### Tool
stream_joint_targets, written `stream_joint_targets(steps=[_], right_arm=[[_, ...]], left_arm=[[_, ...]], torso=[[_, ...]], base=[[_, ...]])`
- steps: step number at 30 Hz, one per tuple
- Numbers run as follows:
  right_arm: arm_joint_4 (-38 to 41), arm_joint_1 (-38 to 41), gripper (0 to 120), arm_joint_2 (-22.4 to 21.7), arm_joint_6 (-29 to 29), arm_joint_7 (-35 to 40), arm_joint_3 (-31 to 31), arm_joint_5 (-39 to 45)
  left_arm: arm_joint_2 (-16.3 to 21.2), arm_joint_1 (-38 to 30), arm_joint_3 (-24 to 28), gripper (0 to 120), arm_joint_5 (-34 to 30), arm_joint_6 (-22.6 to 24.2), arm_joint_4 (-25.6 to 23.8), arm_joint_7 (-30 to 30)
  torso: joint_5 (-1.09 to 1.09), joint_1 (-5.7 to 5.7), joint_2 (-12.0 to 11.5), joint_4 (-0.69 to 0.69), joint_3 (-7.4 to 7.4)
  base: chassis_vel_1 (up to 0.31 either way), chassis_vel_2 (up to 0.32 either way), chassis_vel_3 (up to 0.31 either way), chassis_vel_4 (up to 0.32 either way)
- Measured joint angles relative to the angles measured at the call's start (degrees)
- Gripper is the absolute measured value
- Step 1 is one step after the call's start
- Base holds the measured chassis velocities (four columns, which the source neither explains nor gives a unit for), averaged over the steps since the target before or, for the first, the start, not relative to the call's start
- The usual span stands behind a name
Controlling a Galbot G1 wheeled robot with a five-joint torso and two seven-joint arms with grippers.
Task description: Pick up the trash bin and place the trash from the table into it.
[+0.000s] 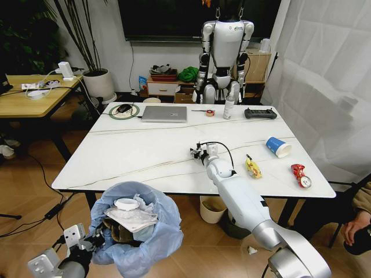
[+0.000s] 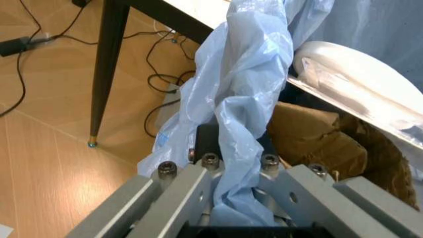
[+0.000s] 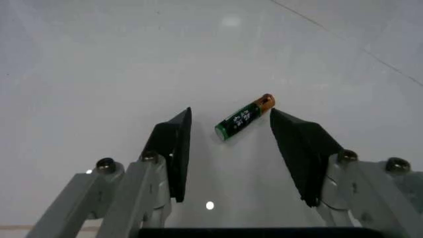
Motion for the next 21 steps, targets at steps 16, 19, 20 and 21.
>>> stream_joint_targets(steps=[16, 19, 20, 21], right_arm=[[0.5, -0.5, 0, -0.6, -0.2, -0.2, -0.7, 0.0], [0.8, -0.5, 0, -0.8, -0.2, -0.3, -0.7, 0.2], [1.0, -0.5, 0, -0.9, -0.2, -0.4, -0.8, 0.4], [1.2, -0.5, 0, -1.0, -0.2, -0.4, -0.8, 0.5]], left_arm=[[0.2, 0.0, 0.0, 0, -0.1, -0.1, 0.1, 0.0], [0.1, -0.1, 0.1, 0, -0.1, -0.1, 0.1, 0.0], [0.2, -0.1, 0.1, 0, -0.1, -0.1, 0.2, 0.0], [0.1, -0.1, 0.1, 0, -0.1, -0.1, 0.2, 0.0]], torso=[[0.00, 0.00, 0.0, 0.00, 0.00], [0.00, 0.00, 0.0, 0.00, 0.00], [0.00, 0.00, 0.0, 0.00, 0.00], [0.00, 0.00, 0.0, 0.00, 0.00]], base=[[0.000, 0.000, 0.000, 0.000], [0.000, 0.000, 0.000, 0.000], [0.000, 0.000, 0.000, 0.000], [0.000, 0.000, 0.000, 0.000]])
